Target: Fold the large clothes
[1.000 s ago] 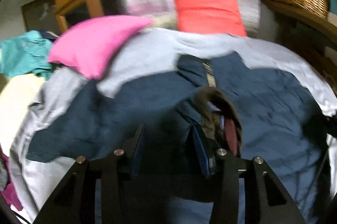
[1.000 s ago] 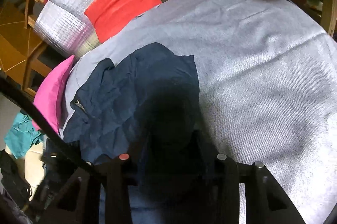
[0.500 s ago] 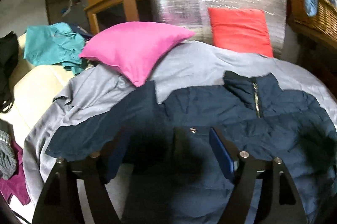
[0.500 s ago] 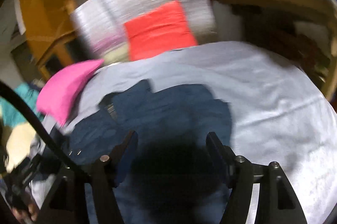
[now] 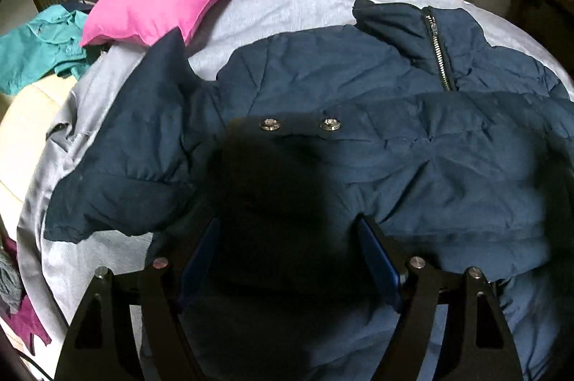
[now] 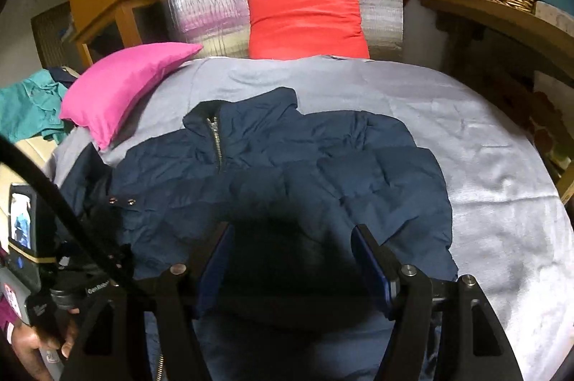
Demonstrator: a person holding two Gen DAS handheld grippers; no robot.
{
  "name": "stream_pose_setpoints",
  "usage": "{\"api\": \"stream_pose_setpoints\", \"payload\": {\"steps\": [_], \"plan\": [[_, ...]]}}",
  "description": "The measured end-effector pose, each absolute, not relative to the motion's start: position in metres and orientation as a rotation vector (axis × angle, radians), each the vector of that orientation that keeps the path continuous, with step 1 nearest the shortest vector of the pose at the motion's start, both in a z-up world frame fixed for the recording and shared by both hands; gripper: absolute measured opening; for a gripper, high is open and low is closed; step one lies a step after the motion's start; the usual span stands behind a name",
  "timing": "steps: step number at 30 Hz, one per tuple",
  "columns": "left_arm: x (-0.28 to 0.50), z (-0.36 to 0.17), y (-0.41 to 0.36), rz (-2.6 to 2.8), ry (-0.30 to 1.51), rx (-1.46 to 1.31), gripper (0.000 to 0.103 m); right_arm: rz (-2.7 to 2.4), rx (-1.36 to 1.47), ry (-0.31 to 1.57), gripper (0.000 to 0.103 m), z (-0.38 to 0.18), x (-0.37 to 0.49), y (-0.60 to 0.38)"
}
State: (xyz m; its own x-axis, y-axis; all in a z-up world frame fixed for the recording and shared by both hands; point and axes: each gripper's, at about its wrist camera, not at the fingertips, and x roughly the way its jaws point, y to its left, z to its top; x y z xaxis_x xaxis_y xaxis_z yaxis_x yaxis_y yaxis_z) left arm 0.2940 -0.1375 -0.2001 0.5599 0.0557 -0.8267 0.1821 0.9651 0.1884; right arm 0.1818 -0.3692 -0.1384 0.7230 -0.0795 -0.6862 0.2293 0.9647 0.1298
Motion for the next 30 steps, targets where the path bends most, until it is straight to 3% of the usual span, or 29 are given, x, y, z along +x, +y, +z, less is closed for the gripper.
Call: {"api": "stream_pose_setpoints", "payload": {"steps": [10,14,19,24,27,30], "plan": [[0.295,-0.207,-0.139,-0.071,0.971,0.293,0.082,-0.211,0.178,0.807,0.07,-0.152,0.193,-0.364],[0.293,-0.202,-0.137,-0.075,0.954,0.295,0.081,-0.249,0.205,0.962,0.071,-0.184,0.21,-0.371],[0.278,-0.175,-0.12,-0.095,0.89,0.245,0.081,-0.24,0.203,0.928,0.071,-0.176,0.204,-0.368],[0.261,-0.13,-0.043,-0.044,0.761,0.031,0.083,-0.173,0.223,0.78,0.071,-0.145,0.176,-0.357],[0.261,-0.123,0.019,0.05,0.743,-0.132,0.09,-0.113,0.238,0.707,0.071,-0.13,0.161,-0.347],[0.27,-0.135,0.083,0.163,0.793,-0.289,0.09,-0.05,0.257,0.674,0.071,-0.119,0.151,-0.332]]}}
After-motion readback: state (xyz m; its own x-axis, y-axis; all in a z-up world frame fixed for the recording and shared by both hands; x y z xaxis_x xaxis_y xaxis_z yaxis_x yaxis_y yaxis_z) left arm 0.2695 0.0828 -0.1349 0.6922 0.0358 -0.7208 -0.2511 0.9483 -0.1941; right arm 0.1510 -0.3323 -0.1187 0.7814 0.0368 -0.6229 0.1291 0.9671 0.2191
